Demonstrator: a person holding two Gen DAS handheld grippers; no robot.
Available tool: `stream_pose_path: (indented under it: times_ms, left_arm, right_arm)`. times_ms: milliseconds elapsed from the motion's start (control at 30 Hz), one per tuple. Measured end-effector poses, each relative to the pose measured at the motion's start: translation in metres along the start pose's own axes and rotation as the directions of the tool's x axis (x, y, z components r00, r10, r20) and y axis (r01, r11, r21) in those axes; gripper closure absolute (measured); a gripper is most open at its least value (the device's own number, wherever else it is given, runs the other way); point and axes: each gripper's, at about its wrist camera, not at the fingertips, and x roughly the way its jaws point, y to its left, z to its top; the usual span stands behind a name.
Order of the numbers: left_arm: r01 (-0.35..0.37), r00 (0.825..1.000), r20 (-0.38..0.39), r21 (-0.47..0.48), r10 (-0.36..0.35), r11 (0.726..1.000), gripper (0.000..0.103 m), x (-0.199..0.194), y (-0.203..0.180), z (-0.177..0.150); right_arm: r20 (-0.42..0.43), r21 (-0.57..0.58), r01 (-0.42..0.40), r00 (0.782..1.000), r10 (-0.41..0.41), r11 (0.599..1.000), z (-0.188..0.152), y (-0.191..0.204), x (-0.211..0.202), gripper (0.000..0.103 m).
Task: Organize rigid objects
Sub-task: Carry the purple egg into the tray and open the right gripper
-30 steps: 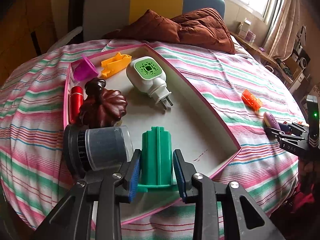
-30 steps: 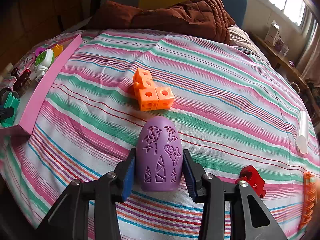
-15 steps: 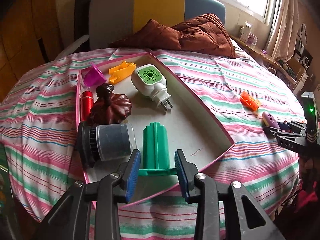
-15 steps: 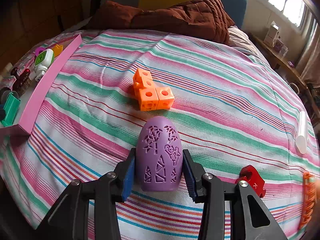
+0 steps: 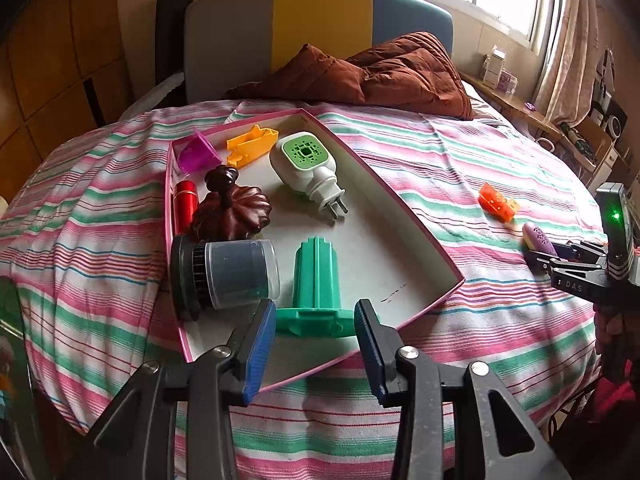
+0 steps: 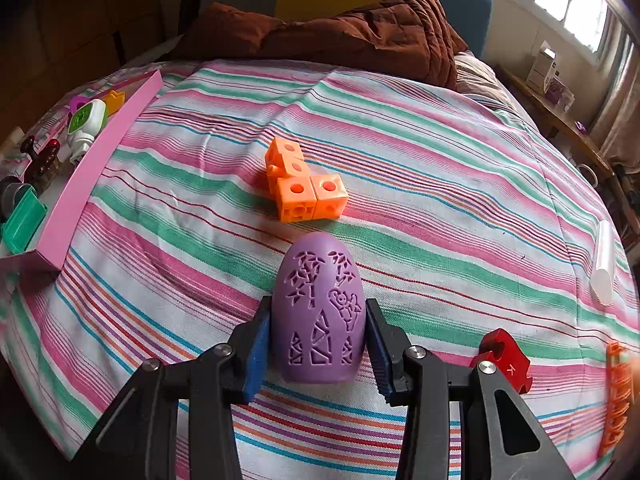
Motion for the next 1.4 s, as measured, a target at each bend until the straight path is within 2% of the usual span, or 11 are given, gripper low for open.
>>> stream_pose_path:
  times_ms: [467,767,1033,1400]
  left_arm:
    - [-0.020,0.998,0.053,-0.030,0.022,0.999,0.062,-0.029,0.001,-0.001]
    - [-0.037,0.998,0.047,-0.092,0.042,0.995,0.062,-0.037,0.015,-0.009]
    - [-0.062,0.995,0.070,-0.127,0.071,0.990,0.062,-0.046,0.032,-0.018]
    - [-0.080,0.993,0.078,-0.151,0.093,0.985,0.062,-0.049,0.042,-0.022]
  right_arm:
    - [0.012,0.005,0.007,1.000,-0.008,1.000,-0.001,0.000,0.000,0.059]
    - [0.033,0.005,0.012,0.999,-0.012,1.000,-0.005,0.003,-0.001,0.059]
    - [0.018,0.042,0.046,0.999,-0.047,0.998,-0.006,0.007,-0.005,0.060]
    - [-0.020,0.087,0.034,0.999,-0.033,0.996,-0.012,0.009,-0.013,0.060]
